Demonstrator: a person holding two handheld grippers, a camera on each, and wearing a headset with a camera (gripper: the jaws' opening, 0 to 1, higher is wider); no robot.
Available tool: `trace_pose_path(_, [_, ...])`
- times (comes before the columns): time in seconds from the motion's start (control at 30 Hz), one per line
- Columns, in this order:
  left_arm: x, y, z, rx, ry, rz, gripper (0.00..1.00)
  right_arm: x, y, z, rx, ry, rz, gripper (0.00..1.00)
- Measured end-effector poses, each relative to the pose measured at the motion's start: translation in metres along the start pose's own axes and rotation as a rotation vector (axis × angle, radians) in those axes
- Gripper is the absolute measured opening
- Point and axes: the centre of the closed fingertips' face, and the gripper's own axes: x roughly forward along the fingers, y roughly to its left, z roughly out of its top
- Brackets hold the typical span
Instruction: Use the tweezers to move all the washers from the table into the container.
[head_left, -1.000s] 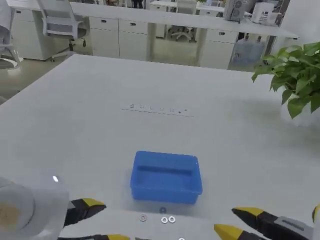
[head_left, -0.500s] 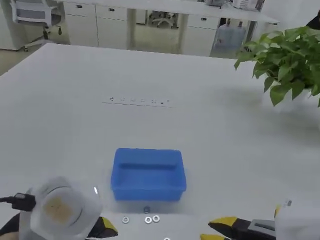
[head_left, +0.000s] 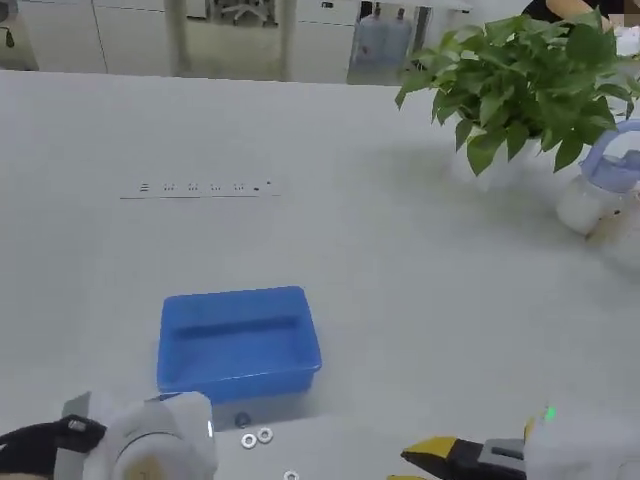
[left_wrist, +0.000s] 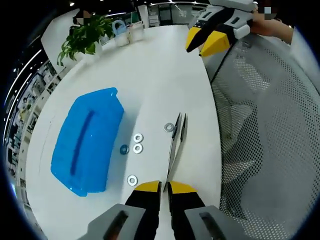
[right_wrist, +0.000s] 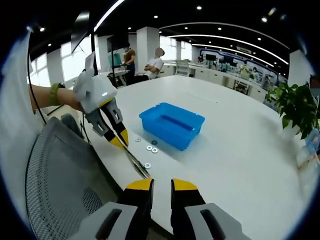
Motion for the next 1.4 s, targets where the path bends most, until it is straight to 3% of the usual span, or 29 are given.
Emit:
trace_pose_path(0.13, [0.003, -0.003, -0.002, 0.035, 0.009, -0.026, 0.00, 0.001, -0.002, 0.002, 0.006, -0.002, -0.017, 0.09])
trace_pose_path(0.23, [-0.001, -0.005, 0.002, 0.068, -0.024, -0.041, 0.00, 0.002, -0.002, 0.001, 0.005, -0.001, -0.028, 0.08])
trace_pose_path(0.4, [-0.016, -0.006, 0.018, 0.047, -0.121, -0.048, 0.00, 0.001, -0.005, 0.000, 0.013, -0.003, -0.046, 0.08])
trace_pose_path(0.47, [-0.024, -0.005, 0.022, 0.034, -0.140, -0.047, 0.00, 0.001, -0.006, 0.000, 0.017, -0.007, -0.051, 0.07])
trace_pose_path(0.6, [-0.045, -0.004, 0.042, 0.002, -0.230, -0.025, 0.00, 0.002, -0.006, 0.002, 0.021, -0.014, -0.051, 0.07])
trace_pose_path(0.73, [-0.061, -0.002, 0.061, 0.014, -0.292, 0.006, 0.00, 0.004, -0.006, 0.003, 0.015, -0.015, -0.048, 0.07])
trace_pose_path(1.0, [-0.064, -0.002, 0.082, 0.055, -0.315, 0.007, 0.00, 0.004, -0.006, 0.007, 0.015, -0.033, -0.039, 0.07])
trace_pose_path(1.23, [-0.062, 0.004, 0.102, 0.041, -0.352, 0.001, 0.00, 0.004, -0.008, 0.008, 0.018, -0.046, -0.043, 0.07])
trace_pose_path(1.4, [-0.060, 0.002, 0.111, 0.049, -0.360, -0.013, 0.00, 0.003, -0.010, 0.010, 0.020, -0.057, -0.049, 0.07])
